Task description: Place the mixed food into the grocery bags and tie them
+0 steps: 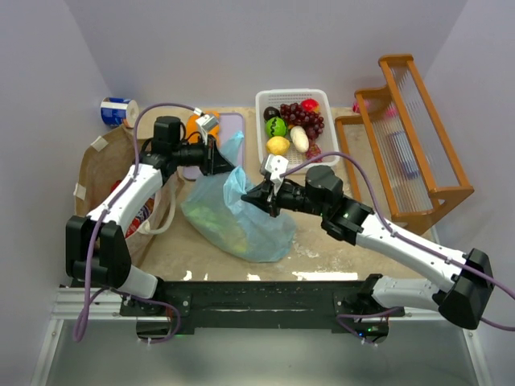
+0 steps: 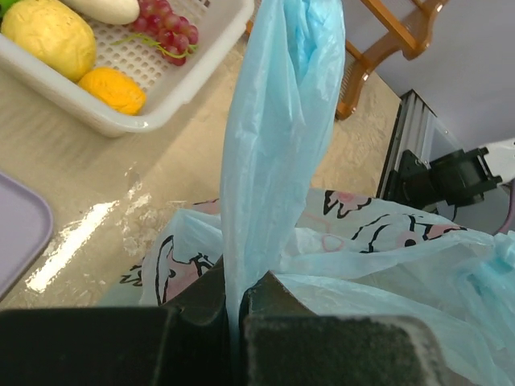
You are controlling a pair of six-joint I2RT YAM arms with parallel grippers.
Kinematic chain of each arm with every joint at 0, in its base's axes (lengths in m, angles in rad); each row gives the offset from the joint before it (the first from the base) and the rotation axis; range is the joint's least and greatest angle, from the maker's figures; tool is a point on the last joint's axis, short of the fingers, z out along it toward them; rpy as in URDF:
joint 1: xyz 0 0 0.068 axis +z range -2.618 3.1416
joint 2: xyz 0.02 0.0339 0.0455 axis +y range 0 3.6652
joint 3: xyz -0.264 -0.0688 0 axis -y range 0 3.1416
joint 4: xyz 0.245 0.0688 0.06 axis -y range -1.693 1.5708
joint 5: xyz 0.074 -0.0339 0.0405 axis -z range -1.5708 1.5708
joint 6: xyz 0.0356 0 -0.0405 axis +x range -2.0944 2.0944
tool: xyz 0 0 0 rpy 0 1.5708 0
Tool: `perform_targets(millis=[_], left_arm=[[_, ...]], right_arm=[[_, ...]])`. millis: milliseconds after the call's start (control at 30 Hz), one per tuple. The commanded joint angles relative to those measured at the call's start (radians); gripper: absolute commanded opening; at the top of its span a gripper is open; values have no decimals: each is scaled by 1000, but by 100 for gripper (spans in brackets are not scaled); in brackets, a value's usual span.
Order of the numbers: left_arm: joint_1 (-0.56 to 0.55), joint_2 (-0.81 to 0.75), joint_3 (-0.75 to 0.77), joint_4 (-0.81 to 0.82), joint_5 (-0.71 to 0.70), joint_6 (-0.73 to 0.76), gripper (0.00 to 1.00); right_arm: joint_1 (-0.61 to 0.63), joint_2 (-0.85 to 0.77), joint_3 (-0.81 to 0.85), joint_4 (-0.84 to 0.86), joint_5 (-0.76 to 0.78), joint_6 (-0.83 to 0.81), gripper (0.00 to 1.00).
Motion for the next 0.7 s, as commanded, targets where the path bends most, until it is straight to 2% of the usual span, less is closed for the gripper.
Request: perform_targets(millis=[0, 133, 333, 533, 667], left_arm=[[-11, -14, 58, -120, 84, 118, 0], [-11, -51, 71, -224, 112, 254, 0], [-12, -66, 74, -298, 155, 332, 0], [-22, -57, 80, -342, 160, 371, 0], [-25, -49, 89, -374, 178, 398, 0]], right_arm=[[-28, 7, 32, 84, -157, -119, 8], [-111, 36, 42, 120, -301, -96, 7], [-150, 104, 103, 91, -509, -110, 4], [-153, 147, 198, -36, -582, -211, 2], [-176, 162, 233, -45, -658, -220, 2]])
